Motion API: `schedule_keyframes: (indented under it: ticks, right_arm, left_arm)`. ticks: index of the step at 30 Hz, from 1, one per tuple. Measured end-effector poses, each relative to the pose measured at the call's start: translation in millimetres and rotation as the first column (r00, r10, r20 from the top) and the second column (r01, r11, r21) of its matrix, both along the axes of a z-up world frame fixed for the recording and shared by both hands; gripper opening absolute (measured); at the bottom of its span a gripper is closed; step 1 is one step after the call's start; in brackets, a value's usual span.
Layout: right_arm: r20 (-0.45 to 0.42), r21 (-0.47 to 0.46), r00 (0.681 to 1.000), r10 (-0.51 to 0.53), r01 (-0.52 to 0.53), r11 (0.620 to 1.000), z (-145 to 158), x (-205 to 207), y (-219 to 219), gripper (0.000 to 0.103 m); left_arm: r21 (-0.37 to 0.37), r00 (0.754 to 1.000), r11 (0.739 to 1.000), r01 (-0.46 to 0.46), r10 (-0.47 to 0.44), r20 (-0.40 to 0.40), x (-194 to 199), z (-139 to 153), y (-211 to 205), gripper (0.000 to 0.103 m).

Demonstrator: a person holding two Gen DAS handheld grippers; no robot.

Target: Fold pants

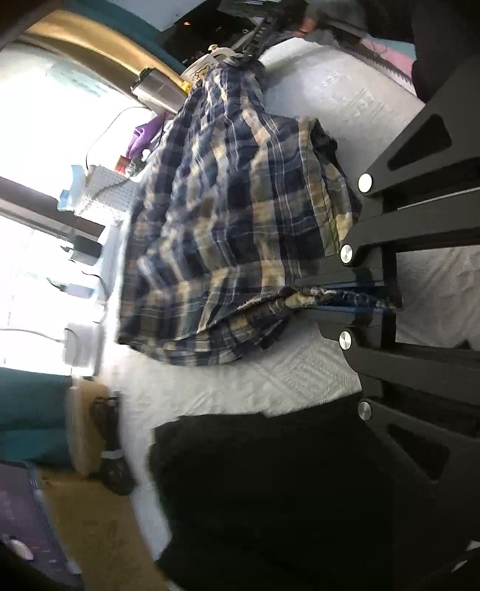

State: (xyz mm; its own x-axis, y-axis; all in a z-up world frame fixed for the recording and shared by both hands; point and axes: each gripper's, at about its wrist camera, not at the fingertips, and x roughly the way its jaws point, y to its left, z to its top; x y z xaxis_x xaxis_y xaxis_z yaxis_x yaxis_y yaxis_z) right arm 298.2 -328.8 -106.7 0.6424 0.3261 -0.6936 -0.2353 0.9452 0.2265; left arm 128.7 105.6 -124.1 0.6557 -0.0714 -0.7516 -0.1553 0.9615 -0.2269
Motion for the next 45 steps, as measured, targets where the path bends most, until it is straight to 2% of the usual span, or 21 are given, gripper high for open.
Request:
schedule_keyframes:
  ticks: [6, 9, 12, 15, 17, 19, 21, 22, 23, 26, 30, 31, 33, 34, 38, 45]
  right_arm:
    - [0.102, -0.108, 0.994, 0.033, -0.022, 0.994, 37, 4, -3, 0.028]
    - [0.119, -0.150, 0.991, 0.060, -0.042, 0.988, 48, 2, -5, 0.028]
    - [0.070, -0.175, 0.994, 0.084, -0.071, 0.982, 38, 2, -9, 0.028]
    - [-0.009, -0.216, 0.996, 0.087, -0.087, 0.973, 13, 0, -13, 0.028]
    - [-0.054, -0.217, 0.995, 0.083, -0.092, 0.972, -1, -1, -17, 0.028]
    - [-0.061, -0.195, 0.995, 0.074, -0.085, 0.977, -6, -2, -22, 0.030]
    - [-0.061, -0.196, 0.997, 0.051, -0.063, 0.979, -4, 0, -27, 0.043]
    - [-0.048, -0.217, 0.998, 0.031, -0.041, 0.975, -1, 1, -30, 0.059]
    - [-0.035, -0.224, 0.999, 0.019, -0.027, 0.974, 2, 1, -33, 0.069]
    - [0.005, -0.195, 1.000, 0.005, -0.004, 0.981, 16, 0, -41, 0.069]
    - [0.052, -0.174, 0.999, -0.016, 0.025, 0.984, 31, 3, -40, 0.069]
    - [0.057, -0.166, 0.998, -0.019, 0.028, 0.986, 33, 3, -39, 0.069]
    - [0.063, -0.147, 0.998, -0.018, 0.027, 0.989, 35, 7, -35, 0.069]
    - [0.065, -0.140, 0.998, -0.017, 0.026, 0.990, 36, 9, -32, 0.069]
    - [0.071, -0.124, 0.997, 0.010, -0.001, 0.992, 37, 15, -18, 0.069]
    - [0.064, -0.112, 0.996, 0.054, -0.046, 0.993, 31, 28, 10, 0.069]
  left_arm:
    - [0.005, 0.998, 0.999, 0.050, -0.050, 0.034, -19, 34, -9, 0.005]
    - [-0.005, 0.998, 0.998, 0.070, -0.070, 0.002, -25, 32, -12, 0.005]
    - [-0.039, 0.996, 0.997, 0.061, -0.063, -0.062, -26, 11, -13, 0.005]
    - [-0.052, 0.991, 0.997, 0.063, -0.069, -0.114, -29, -6, -17, 0.005]
    - [-0.042, 0.989, 0.997, 0.069, -0.074, -0.130, -31, -8, -19, 0.006]
    - [-0.045, 0.985, 0.996, 0.074, -0.080, -0.150, -32, -8, -19, 0.008]
    - [-0.038, 0.983, 0.996, 0.076, -0.081, -0.165, -35, -6, -15, 0.012]
    - [-0.043, 0.982, 0.996, 0.075, -0.081, -0.170, -33, -6, -11, 0.012]
    - [-0.050, 0.981, 0.996, 0.073, -0.081, -0.177, -32, -4, -7, 0.013]
    - [-0.039, 0.982, 0.998, 0.048, -0.054, -0.181, -36, -1, 7, 0.018]
    - [-0.013, 0.991, 1.000, 0.000, -0.002, -0.136, -33, 14, 21, 0.018]
    - [-0.012, 0.993, 1.000, -0.008, 0.007, -0.116, -29, 19, 25, 0.019]
    - [-0.018, 0.997, 1.000, -0.023, 0.022, -0.070, -18, 30, 32, 0.034]
    - [-0.025, 0.999, 0.999, -0.021, 0.020, -0.050, -12, 34, 33, 0.035]
    - [-0.037, 1.000, 0.999, 0.004, -0.004, -0.005, 22, 42, 36, 0.036]
    - [-0.080, 0.999, 0.996, 0.027, -0.031, -0.041, 80, 24, 41, 0.036]
